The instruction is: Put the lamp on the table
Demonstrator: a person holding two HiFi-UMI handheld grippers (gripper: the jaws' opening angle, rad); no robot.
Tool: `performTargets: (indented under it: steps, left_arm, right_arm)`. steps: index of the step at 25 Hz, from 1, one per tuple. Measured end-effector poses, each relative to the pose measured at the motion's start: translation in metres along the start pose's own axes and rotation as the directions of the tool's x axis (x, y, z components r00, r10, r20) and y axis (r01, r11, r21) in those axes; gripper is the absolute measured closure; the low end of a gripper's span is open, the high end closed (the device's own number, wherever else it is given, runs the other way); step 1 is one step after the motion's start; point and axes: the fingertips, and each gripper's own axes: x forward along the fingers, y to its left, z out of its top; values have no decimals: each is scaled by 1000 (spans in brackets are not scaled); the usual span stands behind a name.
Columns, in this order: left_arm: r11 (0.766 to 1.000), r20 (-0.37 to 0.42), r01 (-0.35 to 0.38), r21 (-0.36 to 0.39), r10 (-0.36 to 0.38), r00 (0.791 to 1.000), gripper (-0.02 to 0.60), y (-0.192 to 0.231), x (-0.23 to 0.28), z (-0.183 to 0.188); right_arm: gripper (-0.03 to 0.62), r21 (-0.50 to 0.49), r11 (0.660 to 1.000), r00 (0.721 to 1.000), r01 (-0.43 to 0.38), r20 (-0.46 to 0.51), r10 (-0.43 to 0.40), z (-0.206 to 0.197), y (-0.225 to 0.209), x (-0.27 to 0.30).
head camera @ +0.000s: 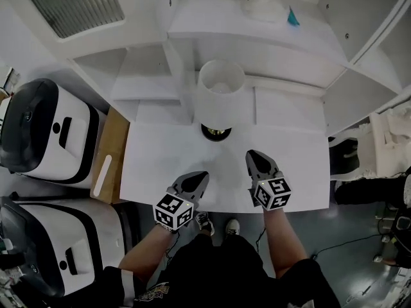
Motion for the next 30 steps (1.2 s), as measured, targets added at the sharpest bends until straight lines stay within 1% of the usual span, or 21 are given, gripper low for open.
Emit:
performTargets:
  steps: [3,5,10,16,25,30]
  left_arm:
    - [999,20,-37,4,37,999,575,-16,-4,5]
    - [998,31,-58,-2,58,998,575,-29,-8,5]
    - [996,41,-89,-16,90,995,575,-63,-17,0]
    - [990,72,-139,-32,141,987,575,-95,-26,-10]
    - [979,91,-195,-52,199,976,575,-136,-42,-30]
    - [973,102,-223,-59,228,968,575,-150,-51,-38]
  right_arm:
    - [559,-35,999,999,-36,-3,36,8,9,-22]
    - [560,-38,997,998,-63,-2,63,12,15,-37]
    - [562,-54,991,993,-120,-4,120,20,31,-74]
    - [565,-90,981,984,-175,2,176,19,41,-109]
    - [565,-100,971,976,-216,6,217,7,55,-153]
    - [566,-97,965,970,-243,-6,243,-1,60,-166]
